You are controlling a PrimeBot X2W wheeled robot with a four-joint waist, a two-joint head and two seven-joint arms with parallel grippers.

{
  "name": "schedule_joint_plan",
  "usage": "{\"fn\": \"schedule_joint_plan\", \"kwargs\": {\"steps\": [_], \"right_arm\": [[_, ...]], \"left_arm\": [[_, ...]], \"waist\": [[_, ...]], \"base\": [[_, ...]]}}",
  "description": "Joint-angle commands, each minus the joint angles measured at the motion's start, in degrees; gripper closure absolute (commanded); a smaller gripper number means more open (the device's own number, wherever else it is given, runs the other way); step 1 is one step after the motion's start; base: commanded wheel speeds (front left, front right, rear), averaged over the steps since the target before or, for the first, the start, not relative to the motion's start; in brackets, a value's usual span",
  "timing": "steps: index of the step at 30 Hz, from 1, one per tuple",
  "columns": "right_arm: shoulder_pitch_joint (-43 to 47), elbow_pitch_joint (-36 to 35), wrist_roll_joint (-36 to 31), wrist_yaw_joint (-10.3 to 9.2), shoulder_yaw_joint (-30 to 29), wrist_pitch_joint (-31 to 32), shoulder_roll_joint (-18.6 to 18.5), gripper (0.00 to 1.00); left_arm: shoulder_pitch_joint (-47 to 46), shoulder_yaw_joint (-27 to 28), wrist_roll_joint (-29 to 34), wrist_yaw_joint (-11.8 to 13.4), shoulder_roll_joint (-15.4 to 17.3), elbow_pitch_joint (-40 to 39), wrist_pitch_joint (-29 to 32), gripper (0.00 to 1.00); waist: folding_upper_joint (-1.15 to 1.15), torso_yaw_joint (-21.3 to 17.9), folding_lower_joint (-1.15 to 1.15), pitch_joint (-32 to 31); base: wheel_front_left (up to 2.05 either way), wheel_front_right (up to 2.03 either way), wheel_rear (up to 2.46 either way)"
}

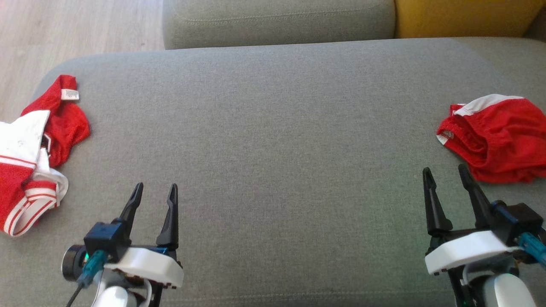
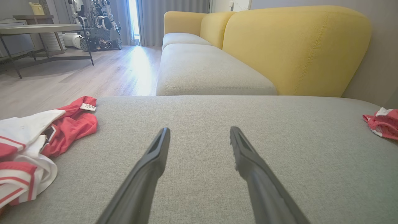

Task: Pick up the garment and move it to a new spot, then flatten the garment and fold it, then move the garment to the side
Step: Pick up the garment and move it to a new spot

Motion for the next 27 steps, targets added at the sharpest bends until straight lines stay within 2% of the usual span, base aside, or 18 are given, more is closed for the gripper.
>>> {"fn": "schedule_joint_plan", "kwargs": {"steps": [1, 17, 21, 27], "right_arm": [[-1.3, -2.4, -0.5, 0.21, 1.6, 0.2, -0.2, 0.0], [-1.4, -2.9, -0.5, 0.21, 0.8, 0.7, -0.2, 0.0], [-1.1, -3.2, -0.4, 0.21, 0.2, 0.8, -0.2, 0.0], [-0.6, -4.4, -0.7, 0.21, 0.0, 1.2, -0.2, 0.0]], "left_arm": [[-1.8, 1.6, -0.4, 0.4, 1.1, -1.8, -0.1, 0.0], [-2.5, 1.0, -0.7, 0.9, 1.0, -1.4, -0.3, 0.0], [-3.1, 0.8, -0.8, 0.9, 0.9, -1.3, -0.3, 0.0], [-4.0, 0.8, -1.0, 1.1, 0.6, -1.1, -0.6, 0.0]], "waist": [[0.0, 0.0, 0.0, 0.1], [0.0, 1.1, 0.0, 0.3], [0.0, 2.6, 0.0, 0.5], [0.0, 7.8, 0.0, 0.6]], "base": [[0.0, 0.0, 0.0], [0.0, 0.0, 0.0], [0.0, 0.0, 0.0], [0.0, 0.0, 0.0]]}}
